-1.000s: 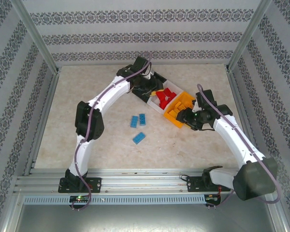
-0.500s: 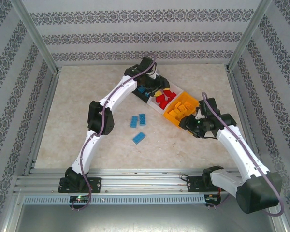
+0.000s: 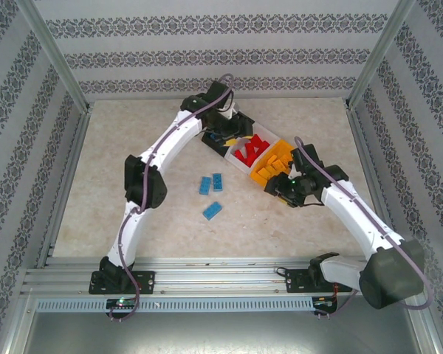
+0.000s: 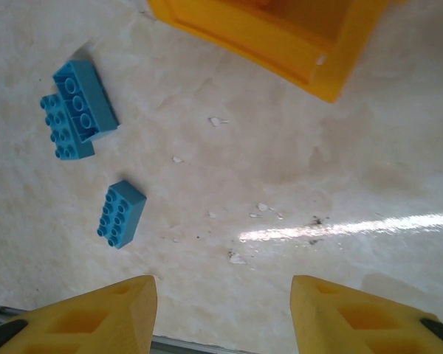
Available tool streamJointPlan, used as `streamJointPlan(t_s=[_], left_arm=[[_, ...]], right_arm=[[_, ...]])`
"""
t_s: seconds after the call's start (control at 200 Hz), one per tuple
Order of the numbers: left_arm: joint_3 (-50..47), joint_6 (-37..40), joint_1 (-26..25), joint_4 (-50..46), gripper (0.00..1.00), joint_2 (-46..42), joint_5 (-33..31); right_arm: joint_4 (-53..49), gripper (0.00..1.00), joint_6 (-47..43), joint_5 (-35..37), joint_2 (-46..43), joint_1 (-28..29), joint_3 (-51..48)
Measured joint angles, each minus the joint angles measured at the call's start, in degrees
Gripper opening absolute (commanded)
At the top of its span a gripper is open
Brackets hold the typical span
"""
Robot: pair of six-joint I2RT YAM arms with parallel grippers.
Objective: Sort the legos into containers by color
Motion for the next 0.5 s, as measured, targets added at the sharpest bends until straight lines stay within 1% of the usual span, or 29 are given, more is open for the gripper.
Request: streamJointPlan(t_s=[0.065, 0.16, 0.27, 0.4, 0.5], left_arm=[[-5.5, 3.1, 0.0, -1.5, 0.68, -5.0, -3.3], [-16.8, 6.9, 0.0, -2.8, 0.68, -13.6, -9.0], [-29.5, 9.0, 0.0, -3.0, 0.66, -20.9, -14.3], [-39.7, 9.4, 0.0, -2.5, 0.63, -23.6, -16.7], [-42.3, 9.4, -0.2, -2.4, 0.62, -22.6, -17.7]], right_arm=[[0.9, 0.51, 0.0, 0.0, 1.6, 1.0, 1.0], [2.2, 0.51, 0.2, -0.1, 3.8, 2.1, 2.5], [3.1, 0.51, 0.2, -0.1, 6.3, 2.8, 4.1], [3.9, 0.51, 0.2, -0.3, 8.8, 3.9, 6.0], [4.6, 0.51, 0.2, -0.5, 9.5, 4.5, 6.3]])
